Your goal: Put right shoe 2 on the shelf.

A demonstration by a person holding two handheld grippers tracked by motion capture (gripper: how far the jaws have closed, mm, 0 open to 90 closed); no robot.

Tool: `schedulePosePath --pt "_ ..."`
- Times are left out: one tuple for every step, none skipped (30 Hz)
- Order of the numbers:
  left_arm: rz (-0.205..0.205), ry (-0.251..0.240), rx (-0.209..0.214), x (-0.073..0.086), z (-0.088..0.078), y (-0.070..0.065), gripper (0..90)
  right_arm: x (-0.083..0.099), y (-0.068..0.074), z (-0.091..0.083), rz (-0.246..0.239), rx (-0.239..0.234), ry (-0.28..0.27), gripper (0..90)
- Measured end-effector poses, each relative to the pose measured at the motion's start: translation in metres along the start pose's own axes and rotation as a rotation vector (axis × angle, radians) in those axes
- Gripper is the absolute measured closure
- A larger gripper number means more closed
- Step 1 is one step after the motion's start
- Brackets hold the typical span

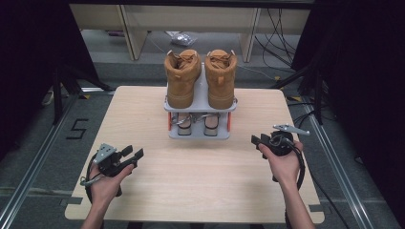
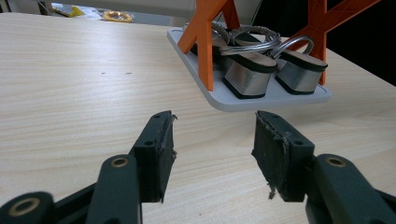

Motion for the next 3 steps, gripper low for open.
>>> schedulePosePath --pt "0.000 0.003 -0.001 0.0003 -0.0002 0.0002 46.9 0.0029 0.0012 0.0003 0.001 -0.006 -0.002 56.0" --pt "-0.002 0.000 0.001 0.0003 0.0003 0.0003 46.9 0.0052 0.0010 0.0002 -0.003 0.000 0.008 55.7" --pt "-0.004 0.001 0.001 0.0004 0.0004 0.0003 46.8 0.0077 0.0019 0.0005 0.000 -0.009 0.009 55.3"
Point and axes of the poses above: each handheld gripper's, and its own axes: z roughly forward along the jaws, x roughly out of its underside, y roughly to its left, the point moved 9 cm from there along z, roughly forward along the jaws
